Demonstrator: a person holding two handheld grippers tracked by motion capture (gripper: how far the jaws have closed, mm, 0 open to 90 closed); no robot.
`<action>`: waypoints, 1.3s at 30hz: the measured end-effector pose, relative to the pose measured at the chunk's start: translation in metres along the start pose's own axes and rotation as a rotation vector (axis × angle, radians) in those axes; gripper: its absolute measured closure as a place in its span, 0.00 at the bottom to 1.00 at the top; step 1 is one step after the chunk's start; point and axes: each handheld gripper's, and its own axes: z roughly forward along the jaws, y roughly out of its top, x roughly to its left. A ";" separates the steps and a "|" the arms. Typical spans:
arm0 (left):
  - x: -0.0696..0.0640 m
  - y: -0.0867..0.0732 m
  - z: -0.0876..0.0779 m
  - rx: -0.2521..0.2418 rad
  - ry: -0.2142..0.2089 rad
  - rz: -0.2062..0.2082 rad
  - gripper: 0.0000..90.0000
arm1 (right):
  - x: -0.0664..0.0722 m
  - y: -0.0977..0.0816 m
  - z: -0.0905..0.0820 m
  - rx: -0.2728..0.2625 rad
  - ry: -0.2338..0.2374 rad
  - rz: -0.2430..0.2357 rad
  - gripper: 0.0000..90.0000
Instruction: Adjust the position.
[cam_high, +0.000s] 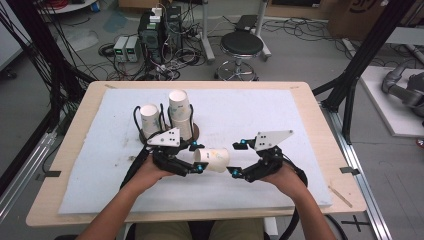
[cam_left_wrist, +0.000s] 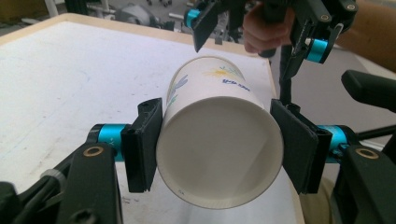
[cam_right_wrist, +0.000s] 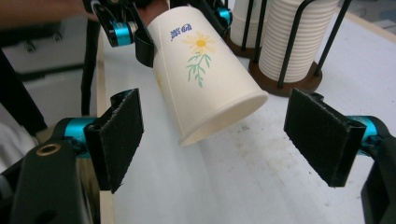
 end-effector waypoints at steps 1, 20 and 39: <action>0.000 -0.001 -0.001 -0.014 -0.003 -0.001 0.41 | 0.000 -0.003 0.000 -0.022 0.002 0.010 0.23; -0.006 -0.009 -0.006 -0.098 -0.050 0.024 0.41 | 0.001 -0.029 0.016 -0.083 0.062 0.073 0.23; -0.012 -0.002 -0.002 -0.112 -0.128 0.070 0.41 | 0.004 -0.027 0.027 -0.080 0.133 0.054 0.23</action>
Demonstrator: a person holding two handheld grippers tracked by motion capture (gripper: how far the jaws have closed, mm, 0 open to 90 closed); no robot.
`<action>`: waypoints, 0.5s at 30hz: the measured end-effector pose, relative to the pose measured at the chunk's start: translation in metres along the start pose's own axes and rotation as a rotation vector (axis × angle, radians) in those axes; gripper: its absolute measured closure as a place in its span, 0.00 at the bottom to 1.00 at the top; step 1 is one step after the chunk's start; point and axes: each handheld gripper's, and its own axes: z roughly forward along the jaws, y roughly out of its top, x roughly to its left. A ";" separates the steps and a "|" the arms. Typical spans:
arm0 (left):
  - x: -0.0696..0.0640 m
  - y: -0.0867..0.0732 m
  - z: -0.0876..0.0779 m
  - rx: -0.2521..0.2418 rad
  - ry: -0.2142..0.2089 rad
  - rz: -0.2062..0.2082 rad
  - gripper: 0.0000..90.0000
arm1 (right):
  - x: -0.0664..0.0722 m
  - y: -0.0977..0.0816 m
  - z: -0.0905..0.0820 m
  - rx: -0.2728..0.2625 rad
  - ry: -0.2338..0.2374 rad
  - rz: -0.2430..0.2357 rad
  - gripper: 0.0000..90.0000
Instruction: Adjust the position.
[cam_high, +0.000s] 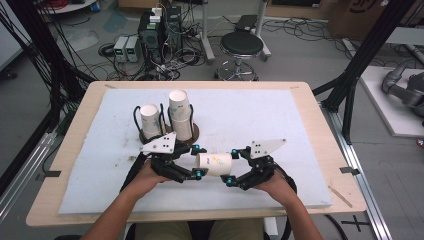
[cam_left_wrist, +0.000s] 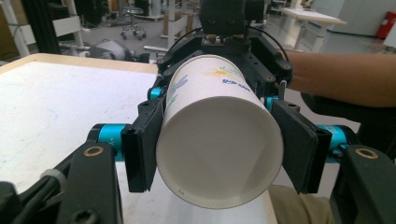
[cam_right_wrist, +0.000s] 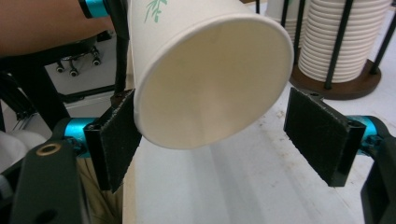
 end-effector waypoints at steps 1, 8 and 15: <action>0.000 0.000 0.000 -0.001 -0.007 0.005 0.41 | 0.001 0.000 0.001 -0.005 0.014 -0.008 0.23; -0.001 0.001 0.000 -0.018 -0.039 0.007 0.41 | 0.001 0.001 0.004 -0.026 0.067 -0.005 0.26; -0.001 0.000 0.000 -0.022 -0.045 0.001 0.41 | 0.003 0.002 0.004 -0.040 0.085 -0.014 0.31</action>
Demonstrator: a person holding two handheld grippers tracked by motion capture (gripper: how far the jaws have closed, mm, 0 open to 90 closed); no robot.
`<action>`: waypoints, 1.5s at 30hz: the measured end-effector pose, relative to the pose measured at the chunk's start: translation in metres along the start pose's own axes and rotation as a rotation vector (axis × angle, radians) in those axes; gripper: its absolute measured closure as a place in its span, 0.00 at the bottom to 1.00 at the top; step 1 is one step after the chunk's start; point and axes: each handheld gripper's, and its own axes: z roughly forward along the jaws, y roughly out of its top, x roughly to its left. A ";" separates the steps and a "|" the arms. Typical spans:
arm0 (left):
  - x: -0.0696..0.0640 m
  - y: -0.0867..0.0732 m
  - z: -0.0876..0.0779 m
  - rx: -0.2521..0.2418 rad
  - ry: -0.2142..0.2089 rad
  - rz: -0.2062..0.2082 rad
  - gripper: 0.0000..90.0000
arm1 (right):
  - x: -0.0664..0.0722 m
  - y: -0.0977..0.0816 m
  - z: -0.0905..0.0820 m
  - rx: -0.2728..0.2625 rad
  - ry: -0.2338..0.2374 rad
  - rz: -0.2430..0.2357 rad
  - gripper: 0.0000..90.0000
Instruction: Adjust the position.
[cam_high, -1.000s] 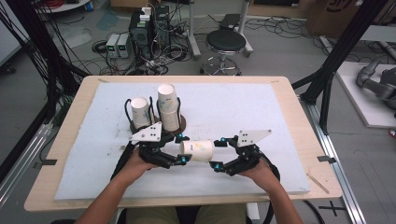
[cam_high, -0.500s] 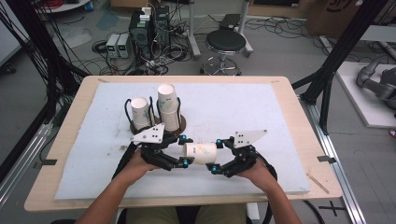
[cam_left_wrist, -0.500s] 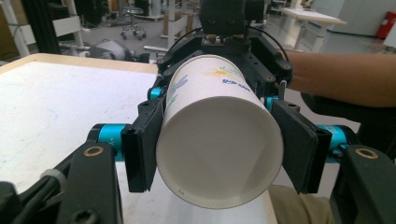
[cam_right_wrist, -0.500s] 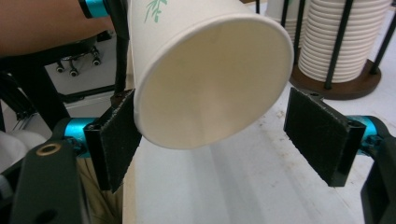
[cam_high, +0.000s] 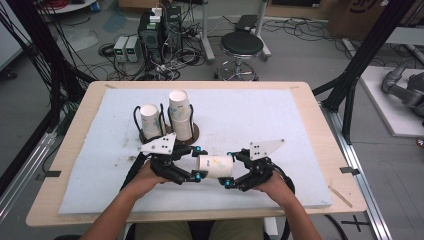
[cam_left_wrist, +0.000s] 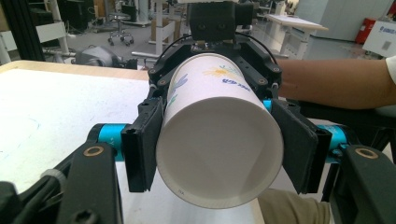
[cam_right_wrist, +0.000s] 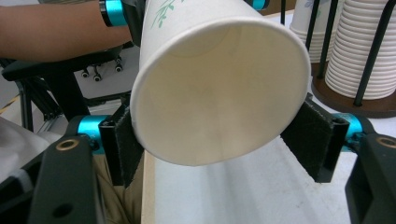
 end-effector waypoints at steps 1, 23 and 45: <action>0.000 0.000 0.000 0.001 0.000 0.000 0.41 | 0.000 0.000 0.000 -0.002 0.000 0.000 0.31; -0.003 -0.001 0.001 0.064 0.130 -0.068 0.20 | 0.000 0.002 -0.006 0.032 -0.022 -0.018 0.41; -0.009 0.011 -0.009 0.228 0.188 -0.004 0.19 | 0.000 0.043 -0.003 0.360 -0.121 -0.117 0.40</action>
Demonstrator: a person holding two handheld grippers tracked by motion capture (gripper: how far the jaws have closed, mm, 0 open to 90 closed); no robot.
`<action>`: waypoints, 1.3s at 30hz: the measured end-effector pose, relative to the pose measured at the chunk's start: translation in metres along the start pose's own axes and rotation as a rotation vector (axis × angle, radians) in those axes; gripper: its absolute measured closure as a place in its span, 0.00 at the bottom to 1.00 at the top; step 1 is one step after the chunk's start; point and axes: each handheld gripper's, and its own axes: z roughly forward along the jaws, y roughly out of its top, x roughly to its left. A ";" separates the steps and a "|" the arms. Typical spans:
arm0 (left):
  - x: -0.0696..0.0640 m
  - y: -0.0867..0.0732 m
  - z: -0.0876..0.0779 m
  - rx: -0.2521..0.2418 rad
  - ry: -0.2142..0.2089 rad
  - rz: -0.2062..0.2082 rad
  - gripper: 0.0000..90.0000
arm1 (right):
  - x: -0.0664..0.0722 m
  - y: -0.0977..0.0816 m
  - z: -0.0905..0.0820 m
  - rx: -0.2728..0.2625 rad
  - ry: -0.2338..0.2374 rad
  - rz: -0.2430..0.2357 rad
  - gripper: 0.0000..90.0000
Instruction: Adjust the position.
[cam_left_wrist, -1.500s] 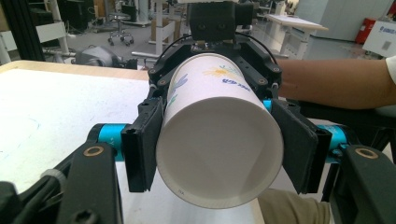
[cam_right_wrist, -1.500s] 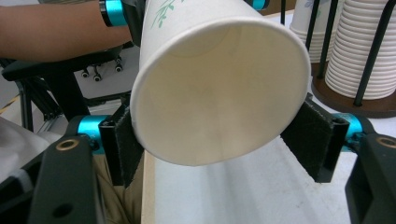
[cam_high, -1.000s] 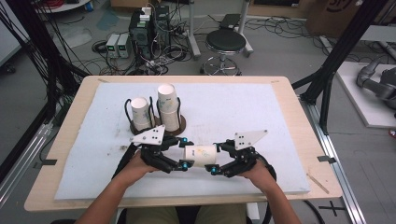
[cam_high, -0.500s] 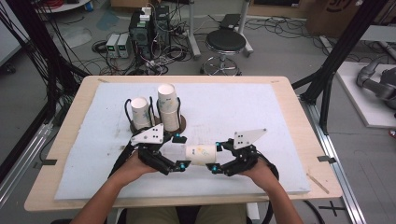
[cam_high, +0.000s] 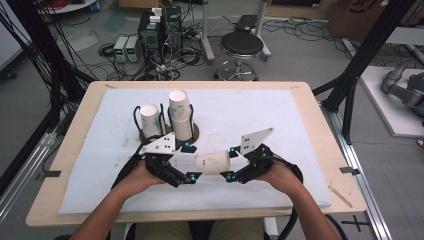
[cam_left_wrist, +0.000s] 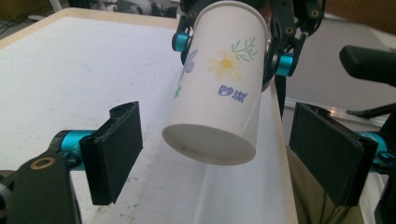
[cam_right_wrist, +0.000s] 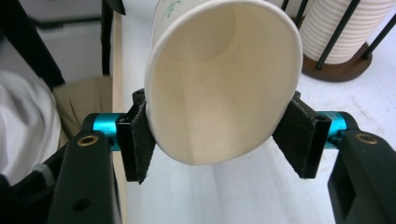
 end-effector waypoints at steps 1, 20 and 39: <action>0.000 0.001 0.002 0.021 0.000 0.007 0.19 | 0.000 0.003 0.000 0.020 -0.001 -0.009 0.40; -0.001 0.011 0.016 0.120 -0.014 0.044 0.20 | 0.006 0.053 0.005 0.329 -0.030 -0.160 0.40; 0.001 0.008 0.026 0.190 -0.024 0.029 0.27 | 0.014 0.086 0.022 0.523 -0.022 -0.257 0.39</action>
